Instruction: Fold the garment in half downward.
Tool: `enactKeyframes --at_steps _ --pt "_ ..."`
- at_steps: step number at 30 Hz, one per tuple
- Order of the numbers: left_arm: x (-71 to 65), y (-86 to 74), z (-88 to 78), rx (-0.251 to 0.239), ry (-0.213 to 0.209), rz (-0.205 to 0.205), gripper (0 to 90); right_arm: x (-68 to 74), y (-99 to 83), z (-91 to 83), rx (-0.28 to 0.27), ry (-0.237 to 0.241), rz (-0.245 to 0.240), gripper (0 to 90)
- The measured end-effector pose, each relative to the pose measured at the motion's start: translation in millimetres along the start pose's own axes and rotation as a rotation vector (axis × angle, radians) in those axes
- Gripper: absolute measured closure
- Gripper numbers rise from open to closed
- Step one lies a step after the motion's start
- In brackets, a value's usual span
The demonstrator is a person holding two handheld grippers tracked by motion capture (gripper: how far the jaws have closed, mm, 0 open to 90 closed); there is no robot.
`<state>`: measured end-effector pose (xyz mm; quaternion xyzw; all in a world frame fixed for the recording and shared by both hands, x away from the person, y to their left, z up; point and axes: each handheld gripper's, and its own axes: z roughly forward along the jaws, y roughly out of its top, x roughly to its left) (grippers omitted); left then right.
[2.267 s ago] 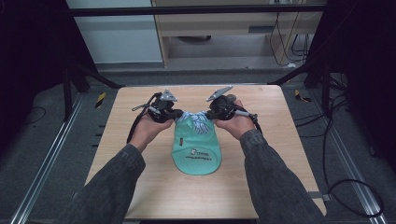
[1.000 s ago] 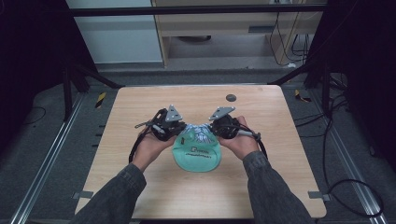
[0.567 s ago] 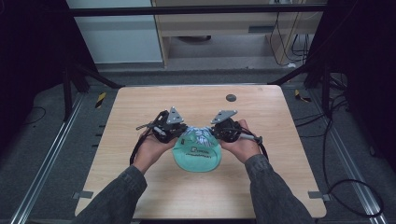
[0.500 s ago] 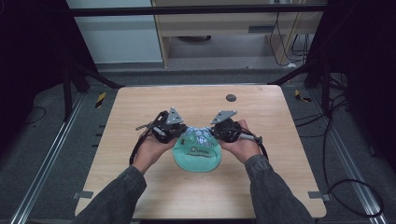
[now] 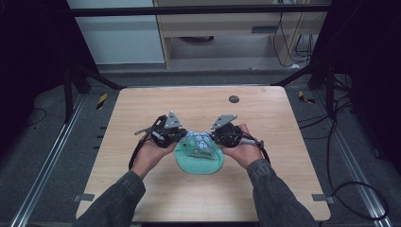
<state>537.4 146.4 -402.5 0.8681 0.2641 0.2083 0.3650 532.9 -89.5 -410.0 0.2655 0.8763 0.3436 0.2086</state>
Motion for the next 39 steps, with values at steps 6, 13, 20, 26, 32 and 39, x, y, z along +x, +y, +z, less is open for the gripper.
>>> enactKeyframes --at_steps 6,13,20,26,32,39 --pt "-1.0 -4.6 -1.5 -0.005 -0.004 -0.002 86.0 4.4 -0.4 -1.3 -0.005 0.007 0.0 83.9" --pt "-2.2 -11.3 0.4 -0.008 -0.02 -0.016 86.0 10.0 -6.0 -0.9 -0.004 0.018 0.0 83.7" --pt "-5.5 -15.4 -3.8 -0.017 -0.02 -0.004 86.0 14.0 -7.3 -2.9 -0.012 0.018 -0.001 83.4" --pt "-9.4 -20.1 -5.2 -0.019 -0.023 0.003 85.9 18.0 -11.1 -2.5 -0.011 0.023 -0.004 83.0" --pt "-13.3 -25.8 -5.2 -0.015 -0.031 0.008 85.7 22.1 -15.7 0.2 -0.003 0.022 -0.004 82.2" --pt "-19.2 -34.3 -3.3 -0.009 -0.034 0.011 85.7 29.1 -22.6 4.8 0.007 0.014 -0.016 82.1"
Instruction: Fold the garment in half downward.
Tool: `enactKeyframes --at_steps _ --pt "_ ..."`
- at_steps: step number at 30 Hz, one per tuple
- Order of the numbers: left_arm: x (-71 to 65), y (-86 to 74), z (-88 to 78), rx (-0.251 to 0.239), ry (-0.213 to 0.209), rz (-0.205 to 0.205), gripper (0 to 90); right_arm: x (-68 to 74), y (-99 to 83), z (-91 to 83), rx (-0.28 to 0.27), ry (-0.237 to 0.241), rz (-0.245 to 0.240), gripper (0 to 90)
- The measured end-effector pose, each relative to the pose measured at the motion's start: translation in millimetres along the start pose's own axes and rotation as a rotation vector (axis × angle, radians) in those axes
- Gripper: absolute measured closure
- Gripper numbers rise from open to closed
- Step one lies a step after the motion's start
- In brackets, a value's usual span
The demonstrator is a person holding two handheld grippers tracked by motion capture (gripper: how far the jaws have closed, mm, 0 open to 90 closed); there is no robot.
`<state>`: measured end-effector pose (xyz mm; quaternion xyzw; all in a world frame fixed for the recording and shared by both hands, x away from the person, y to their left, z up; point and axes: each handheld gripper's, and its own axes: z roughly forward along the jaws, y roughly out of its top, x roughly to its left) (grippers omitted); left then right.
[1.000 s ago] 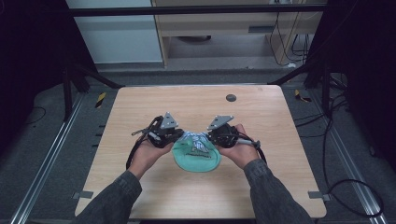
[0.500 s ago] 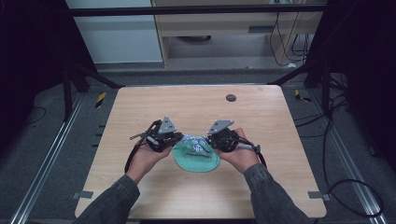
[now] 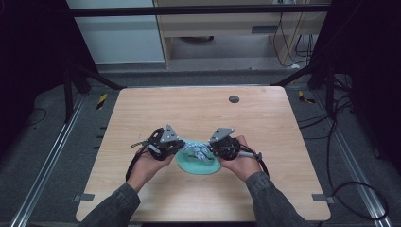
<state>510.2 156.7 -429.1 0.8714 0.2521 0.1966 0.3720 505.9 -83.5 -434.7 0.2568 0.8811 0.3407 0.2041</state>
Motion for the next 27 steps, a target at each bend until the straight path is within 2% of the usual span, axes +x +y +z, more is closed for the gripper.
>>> enactKeyframes --at_steps 14,21,24,27 --pt "-12.0 -18.9 2.0 0.0 -0.021 -0.009 85.5 12.6 -16.6 2.1 -0.01 0.009 0.02 82.2" --pt "-18.6 -26.0 2.9 0.003 -0.032 -0.003 85.6 18.8 -23.2 2.7 -0.002 0.016 0.012 81.8" --pt "-19.4 -28.7 3.7 0.005 -0.033 -0.003 85.7 22.0 -26.0 2.8 0.004 0.023 0.008 79.0" --pt "-20.1 -30.4 3.8 0.004 -0.035 -0.007 85.6 23.6 -28.4 3.4 0.01 0.027 0.001 72.5"
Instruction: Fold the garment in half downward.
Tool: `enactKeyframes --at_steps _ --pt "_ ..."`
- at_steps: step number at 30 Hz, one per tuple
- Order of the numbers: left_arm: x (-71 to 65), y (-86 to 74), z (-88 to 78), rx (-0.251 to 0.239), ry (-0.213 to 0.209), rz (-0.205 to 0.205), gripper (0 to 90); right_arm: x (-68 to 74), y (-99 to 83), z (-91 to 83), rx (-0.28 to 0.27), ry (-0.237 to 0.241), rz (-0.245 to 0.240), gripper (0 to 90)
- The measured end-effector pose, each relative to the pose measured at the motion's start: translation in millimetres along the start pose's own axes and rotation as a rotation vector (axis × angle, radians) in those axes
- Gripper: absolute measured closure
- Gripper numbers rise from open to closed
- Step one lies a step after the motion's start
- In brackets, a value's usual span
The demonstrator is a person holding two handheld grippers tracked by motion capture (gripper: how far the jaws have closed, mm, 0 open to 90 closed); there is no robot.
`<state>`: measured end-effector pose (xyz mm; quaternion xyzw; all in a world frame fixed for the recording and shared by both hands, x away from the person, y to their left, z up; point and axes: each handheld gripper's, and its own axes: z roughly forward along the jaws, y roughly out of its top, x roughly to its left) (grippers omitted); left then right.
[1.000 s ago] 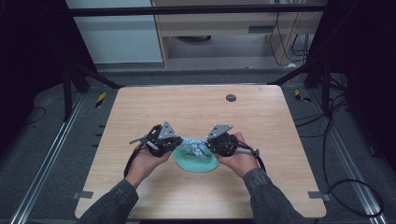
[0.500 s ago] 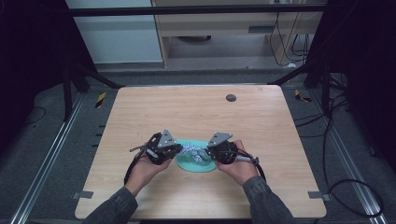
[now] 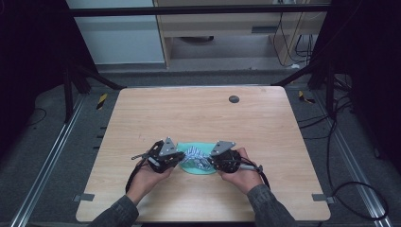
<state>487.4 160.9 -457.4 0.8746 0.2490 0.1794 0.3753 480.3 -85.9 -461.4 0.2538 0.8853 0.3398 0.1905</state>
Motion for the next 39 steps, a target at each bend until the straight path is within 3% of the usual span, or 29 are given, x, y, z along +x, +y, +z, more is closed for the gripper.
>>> enactKeyframes --at_steps 7,11,24,31,39 --pt "-4.1 -1.5 -1.3 -0.01 -0.009 0.005 85.6 -0.8 -2.5 1.8 0.024 0.005 0.025 57.6" --pt "-6.6 -3.7 -2.6 -0.014 -0.017 0.007 85.6 1.9 -2.8 2.6 0.037 0.02 0.028 54.9" --pt "-15.7 -18.3 -2.8 -0.007 -0.045 0.014 85.5 12.9 -11.2 0.3 0.032 0.057 0.001 68.9" --pt "-20.1 -26.3 -3.4 -0.003 -0.059 0.011 85.6 18.3 -15.3 0.1 0.032 0.079 -0.01 80.7" --pt "-24.0 -33.7 -1.9 0.008 -0.071 0.014 86.3 22.3 -20.7 1.7 0.031 0.089 -0.021 84.1"
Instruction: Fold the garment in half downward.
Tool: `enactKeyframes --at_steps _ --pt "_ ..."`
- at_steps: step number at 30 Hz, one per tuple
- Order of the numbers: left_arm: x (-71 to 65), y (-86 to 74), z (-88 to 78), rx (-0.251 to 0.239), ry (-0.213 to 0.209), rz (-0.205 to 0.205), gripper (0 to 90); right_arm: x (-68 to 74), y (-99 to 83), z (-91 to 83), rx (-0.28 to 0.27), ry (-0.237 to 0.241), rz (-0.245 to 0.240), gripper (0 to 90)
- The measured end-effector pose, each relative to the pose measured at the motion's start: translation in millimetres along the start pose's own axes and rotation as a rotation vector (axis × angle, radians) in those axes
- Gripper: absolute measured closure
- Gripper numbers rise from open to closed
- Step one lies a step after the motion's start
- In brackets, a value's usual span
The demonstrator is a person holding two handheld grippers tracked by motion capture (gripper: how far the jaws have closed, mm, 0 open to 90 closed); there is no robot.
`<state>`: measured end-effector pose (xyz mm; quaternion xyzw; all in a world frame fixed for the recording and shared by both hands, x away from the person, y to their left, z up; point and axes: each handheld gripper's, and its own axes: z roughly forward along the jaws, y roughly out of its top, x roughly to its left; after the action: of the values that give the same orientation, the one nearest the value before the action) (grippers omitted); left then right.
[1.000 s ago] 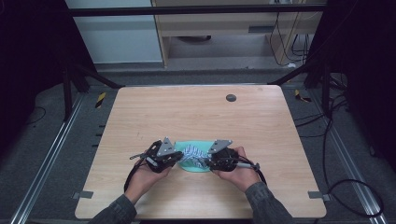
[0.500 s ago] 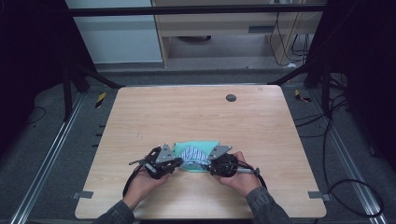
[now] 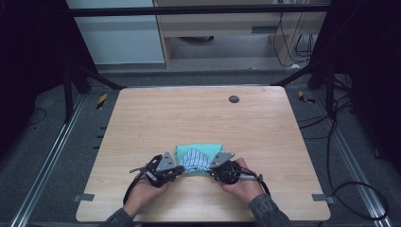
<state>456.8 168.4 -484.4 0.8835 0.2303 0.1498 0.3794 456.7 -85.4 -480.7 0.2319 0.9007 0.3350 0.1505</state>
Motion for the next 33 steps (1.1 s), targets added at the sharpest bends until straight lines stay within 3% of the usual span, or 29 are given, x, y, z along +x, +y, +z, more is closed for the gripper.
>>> enactKeyframes --at_steps 13,16,33 --pt "-8.6 -4.0 -0.6 0.056 -0.01 0.061 87.4 7.7 -3.2 0.0 0.042 0.033 -0.074 85.6" --pt "-9.6 -5.1 -0.5 0.053 -0.015 0.057 87.5 8.2 -3.2 -0.7 0.05 0.033 -0.096 85.7" --pt "-16.4 -4.4 -3.2 0.045 -0.057 0.022 87.4 9.4 -3.8 -12.7 0.051 0.005 -0.121 85.5"
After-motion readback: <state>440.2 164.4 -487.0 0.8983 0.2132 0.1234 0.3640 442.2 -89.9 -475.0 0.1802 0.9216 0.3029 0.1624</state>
